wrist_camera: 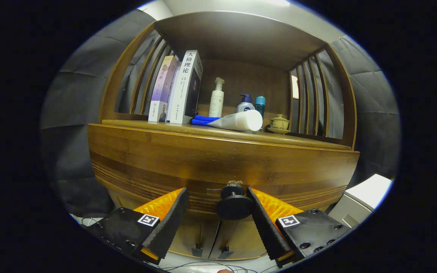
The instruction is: Pull open the drawer, take out the items inside it, and place them on the countertop above the cabinet.
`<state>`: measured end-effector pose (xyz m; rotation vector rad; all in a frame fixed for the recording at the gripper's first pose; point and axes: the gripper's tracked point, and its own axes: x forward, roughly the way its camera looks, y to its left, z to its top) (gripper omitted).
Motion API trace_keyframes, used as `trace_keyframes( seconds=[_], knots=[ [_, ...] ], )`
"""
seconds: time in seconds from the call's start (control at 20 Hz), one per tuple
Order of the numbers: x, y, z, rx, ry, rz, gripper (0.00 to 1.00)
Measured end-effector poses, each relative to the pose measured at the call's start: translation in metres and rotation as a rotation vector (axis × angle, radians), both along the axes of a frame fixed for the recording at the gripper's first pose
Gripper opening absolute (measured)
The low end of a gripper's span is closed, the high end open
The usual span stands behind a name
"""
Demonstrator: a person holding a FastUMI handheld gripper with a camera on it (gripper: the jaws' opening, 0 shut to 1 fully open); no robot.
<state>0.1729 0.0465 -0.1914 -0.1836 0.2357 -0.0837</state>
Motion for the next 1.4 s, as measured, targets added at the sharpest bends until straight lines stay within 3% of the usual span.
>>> trace_keyframes(
  seconds=[0.65, 1.4],
  knots=[
    [0.008, 0.0, 0.008, -0.003, -0.012, -0.001, 0.98],
    [-0.118, -0.024, 0.174, 0.138, -0.175, 0.074, 0.98]
  ],
)
